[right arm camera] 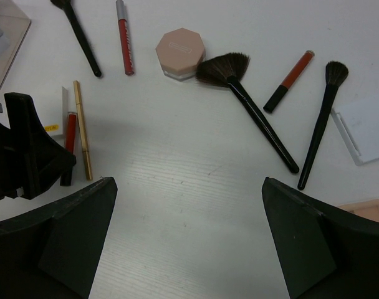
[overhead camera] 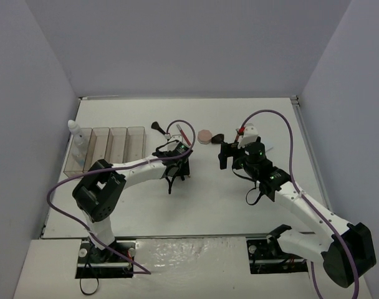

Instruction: Organize the makeup

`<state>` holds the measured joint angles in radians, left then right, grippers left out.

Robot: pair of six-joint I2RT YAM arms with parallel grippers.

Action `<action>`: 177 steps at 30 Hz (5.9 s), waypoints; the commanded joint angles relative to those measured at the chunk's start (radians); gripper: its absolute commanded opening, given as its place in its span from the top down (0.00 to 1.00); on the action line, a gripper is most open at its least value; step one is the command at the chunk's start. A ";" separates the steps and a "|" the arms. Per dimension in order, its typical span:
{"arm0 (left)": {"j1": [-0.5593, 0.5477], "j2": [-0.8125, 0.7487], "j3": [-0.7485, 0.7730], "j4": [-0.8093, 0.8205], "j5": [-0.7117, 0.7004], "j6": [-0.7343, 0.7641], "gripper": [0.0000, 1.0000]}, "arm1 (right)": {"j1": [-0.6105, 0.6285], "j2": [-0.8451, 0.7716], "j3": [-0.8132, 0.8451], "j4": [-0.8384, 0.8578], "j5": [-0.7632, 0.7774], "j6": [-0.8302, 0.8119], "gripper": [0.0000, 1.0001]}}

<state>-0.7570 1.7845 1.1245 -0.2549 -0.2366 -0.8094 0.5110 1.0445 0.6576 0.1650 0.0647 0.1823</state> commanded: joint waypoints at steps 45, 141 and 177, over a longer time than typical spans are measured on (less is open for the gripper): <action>0.863 -0.259 0.176 -0.206 0.150 0.712 1.00 | -0.006 -0.072 -0.049 0.117 -0.112 0.010 0.00; 0.120 -0.235 0.303 -0.582 -0.192 0.355 1.00 | -0.052 -0.047 -0.125 0.165 -0.107 0.088 0.06; 0.838 -0.185 0.296 -0.360 0.061 0.705 0.31 | 0.006 0.121 -0.003 0.166 -0.129 0.020 0.12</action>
<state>0.0857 1.7798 1.3727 -0.6449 -0.1918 -0.0642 0.4692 1.0782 0.5426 0.2791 -0.0797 0.2535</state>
